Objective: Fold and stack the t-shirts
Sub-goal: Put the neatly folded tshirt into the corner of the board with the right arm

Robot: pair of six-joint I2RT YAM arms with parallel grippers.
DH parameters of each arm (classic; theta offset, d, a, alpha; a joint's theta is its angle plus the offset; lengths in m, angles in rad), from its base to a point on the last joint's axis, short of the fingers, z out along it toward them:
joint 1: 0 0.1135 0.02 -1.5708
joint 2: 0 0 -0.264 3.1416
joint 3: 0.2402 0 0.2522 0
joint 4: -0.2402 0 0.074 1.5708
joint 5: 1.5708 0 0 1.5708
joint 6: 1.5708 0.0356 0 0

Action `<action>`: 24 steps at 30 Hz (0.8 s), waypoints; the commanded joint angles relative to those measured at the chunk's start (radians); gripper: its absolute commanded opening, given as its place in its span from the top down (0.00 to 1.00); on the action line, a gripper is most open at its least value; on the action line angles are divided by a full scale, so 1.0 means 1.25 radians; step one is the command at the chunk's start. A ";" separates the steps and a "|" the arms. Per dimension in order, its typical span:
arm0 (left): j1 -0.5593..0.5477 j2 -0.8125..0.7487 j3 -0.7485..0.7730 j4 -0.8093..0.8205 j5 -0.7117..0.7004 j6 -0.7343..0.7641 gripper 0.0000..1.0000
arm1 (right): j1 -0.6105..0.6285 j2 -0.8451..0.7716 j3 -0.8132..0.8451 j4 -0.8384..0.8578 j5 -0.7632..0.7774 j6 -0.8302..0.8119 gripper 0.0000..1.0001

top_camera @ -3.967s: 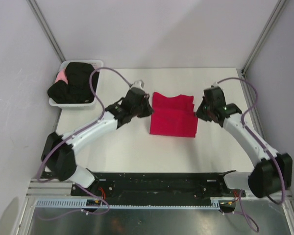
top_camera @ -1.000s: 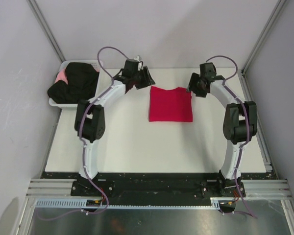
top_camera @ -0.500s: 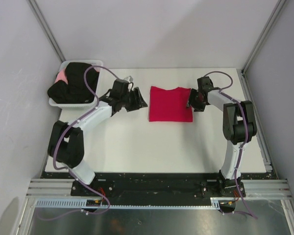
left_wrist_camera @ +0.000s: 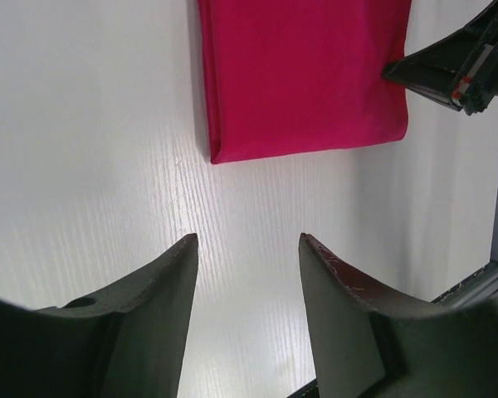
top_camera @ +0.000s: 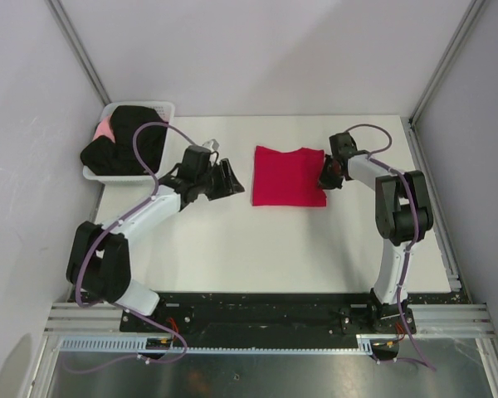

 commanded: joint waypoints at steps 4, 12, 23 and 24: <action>-0.004 -0.069 -0.038 0.011 0.027 0.009 0.44 | -0.050 -0.100 -0.116 -0.036 0.102 0.089 1.00; -0.005 -0.149 -0.106 0.006 0.068 0.006 0.44 | -0.161 -0.398 -0.409 -0.078 0.164 0.208 1.00; -0.005 -0.265 -0.159 -0.029 0.117 0.009 0.44 | -0.304 -0.773 -0.561 -0.351 0.287 0.361 1.00; -0.005 -0.272 -0.159 -0.033 0.118 0.010 0.45 | -0.310 -0.789 -0.570 -0.361 0.281 0.375 1.00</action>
